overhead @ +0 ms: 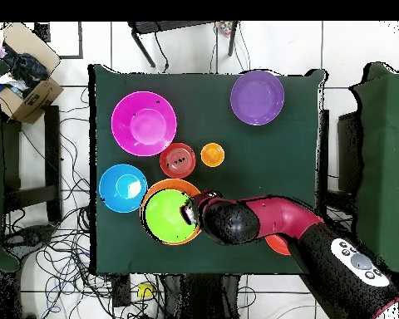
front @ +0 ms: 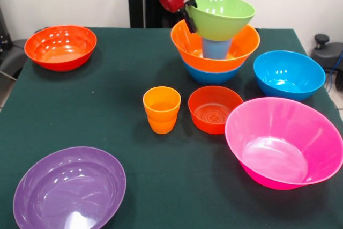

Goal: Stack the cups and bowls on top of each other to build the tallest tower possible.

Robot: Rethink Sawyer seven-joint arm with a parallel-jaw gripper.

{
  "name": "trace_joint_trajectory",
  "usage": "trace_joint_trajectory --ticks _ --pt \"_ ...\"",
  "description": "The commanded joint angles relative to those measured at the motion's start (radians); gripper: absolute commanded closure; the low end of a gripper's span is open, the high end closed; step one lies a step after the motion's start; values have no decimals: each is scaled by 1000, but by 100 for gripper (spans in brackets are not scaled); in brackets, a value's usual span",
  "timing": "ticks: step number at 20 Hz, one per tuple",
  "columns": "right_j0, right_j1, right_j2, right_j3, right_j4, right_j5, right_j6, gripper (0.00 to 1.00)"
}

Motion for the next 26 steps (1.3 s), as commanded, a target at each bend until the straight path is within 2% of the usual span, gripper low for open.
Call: trace_joint_trajectory --ticks 1,4,9,16,26 --pt "40 36 -44 -5 -76 59 -6 0" --pt "-5 84 8 5 -80 -1 -37 0" --pt "-28 61 37 47 -78 8 -44 0" --pt "15 51 30 10 -66 41 -24 0" --pt "18 -15 58 24 -22 83 -12 0"
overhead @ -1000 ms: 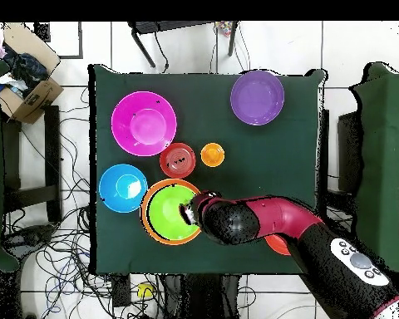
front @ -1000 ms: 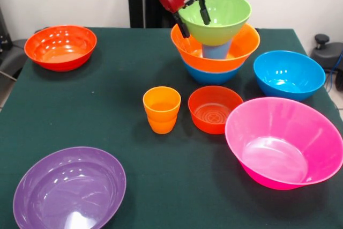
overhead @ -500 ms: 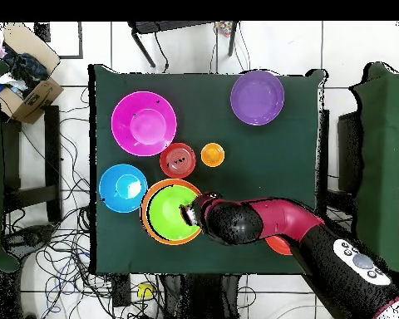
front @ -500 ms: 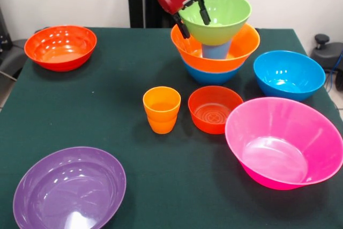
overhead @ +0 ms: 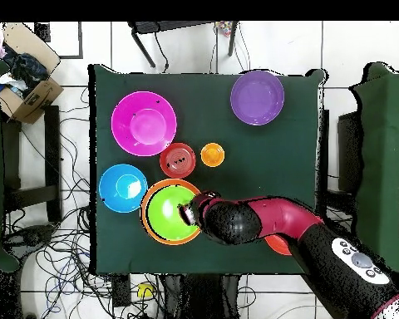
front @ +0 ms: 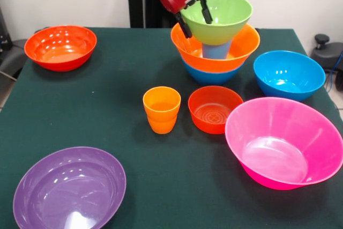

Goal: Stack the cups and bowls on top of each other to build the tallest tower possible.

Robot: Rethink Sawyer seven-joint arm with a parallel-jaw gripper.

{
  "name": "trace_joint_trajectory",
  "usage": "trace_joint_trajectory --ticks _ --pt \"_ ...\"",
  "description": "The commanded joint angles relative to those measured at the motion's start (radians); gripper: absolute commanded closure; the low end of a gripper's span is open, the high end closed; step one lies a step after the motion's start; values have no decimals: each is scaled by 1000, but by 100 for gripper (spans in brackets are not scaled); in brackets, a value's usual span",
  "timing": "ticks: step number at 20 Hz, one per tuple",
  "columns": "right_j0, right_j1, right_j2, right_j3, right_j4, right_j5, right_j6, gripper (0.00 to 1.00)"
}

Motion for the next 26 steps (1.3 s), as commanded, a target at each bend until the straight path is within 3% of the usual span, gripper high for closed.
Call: trace_joint_trajectory --ticks 1,20,26 --pt "40 -53 35 24 -21 85 -13 0" --pt "-20 -94 76 30 -4 138 -56 0" --pt "-59 -154 144 53 53 193 -62 0"
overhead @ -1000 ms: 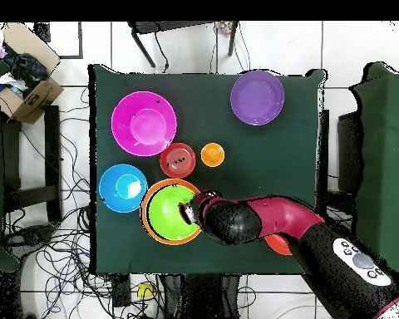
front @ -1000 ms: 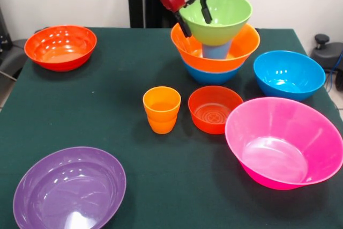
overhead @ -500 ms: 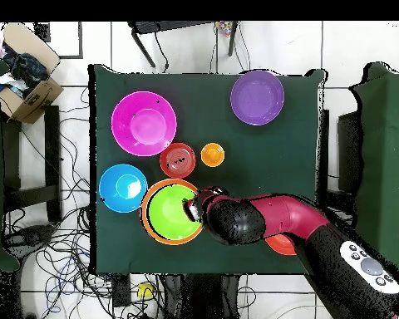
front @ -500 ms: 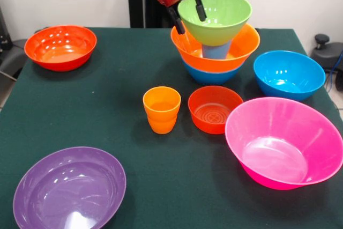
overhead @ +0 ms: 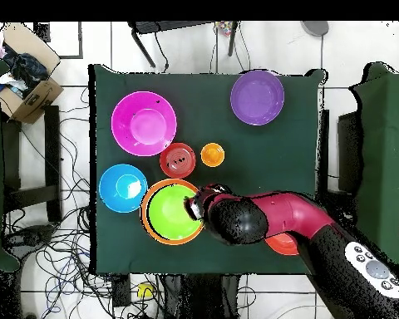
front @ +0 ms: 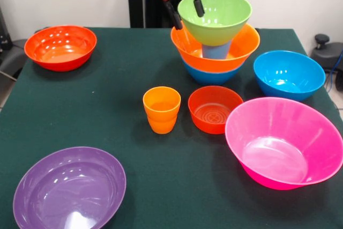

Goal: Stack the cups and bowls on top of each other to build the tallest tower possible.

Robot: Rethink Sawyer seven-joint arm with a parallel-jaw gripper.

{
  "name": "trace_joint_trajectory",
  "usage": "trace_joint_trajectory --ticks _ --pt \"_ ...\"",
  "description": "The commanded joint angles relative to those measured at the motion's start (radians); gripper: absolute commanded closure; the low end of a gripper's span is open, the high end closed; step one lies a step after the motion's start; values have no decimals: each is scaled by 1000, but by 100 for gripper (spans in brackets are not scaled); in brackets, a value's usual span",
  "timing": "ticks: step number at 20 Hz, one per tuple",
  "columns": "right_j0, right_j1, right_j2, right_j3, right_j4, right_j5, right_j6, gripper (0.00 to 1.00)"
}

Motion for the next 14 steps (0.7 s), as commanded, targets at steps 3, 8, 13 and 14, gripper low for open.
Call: trace_joint_trajectory --ticks 3,8,13,14 --pt "-48 -79 110 44 80 197 -72 0" --pt "-98 -138 184 -22 127 303 -138 0" --pt "-93 -139 145 -122 63 303 -135 0" --pt "-88 -123 124 -147 45 298 -127 0"
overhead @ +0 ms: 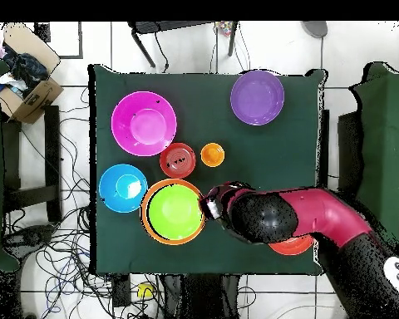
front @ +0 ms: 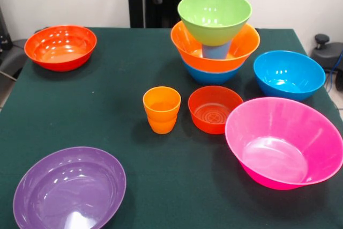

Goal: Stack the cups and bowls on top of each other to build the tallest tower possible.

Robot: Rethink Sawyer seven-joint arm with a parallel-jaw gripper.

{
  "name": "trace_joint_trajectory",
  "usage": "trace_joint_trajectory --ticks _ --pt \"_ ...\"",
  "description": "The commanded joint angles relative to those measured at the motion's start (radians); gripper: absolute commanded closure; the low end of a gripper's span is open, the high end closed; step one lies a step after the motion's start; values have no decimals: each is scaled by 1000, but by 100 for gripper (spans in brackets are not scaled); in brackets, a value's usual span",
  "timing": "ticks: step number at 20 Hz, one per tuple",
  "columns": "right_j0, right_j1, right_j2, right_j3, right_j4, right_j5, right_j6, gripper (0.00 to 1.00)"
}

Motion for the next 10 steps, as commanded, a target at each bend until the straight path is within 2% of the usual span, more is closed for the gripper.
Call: trace_joint_trajectory --ticks 1,6,10 --pt "30 22 -22 -155 -81 98 -132 0" --pt "63 142 -118 -290 -217 54 -150 0" --pt "73 231 -147 -368 -285 48 -178 0"
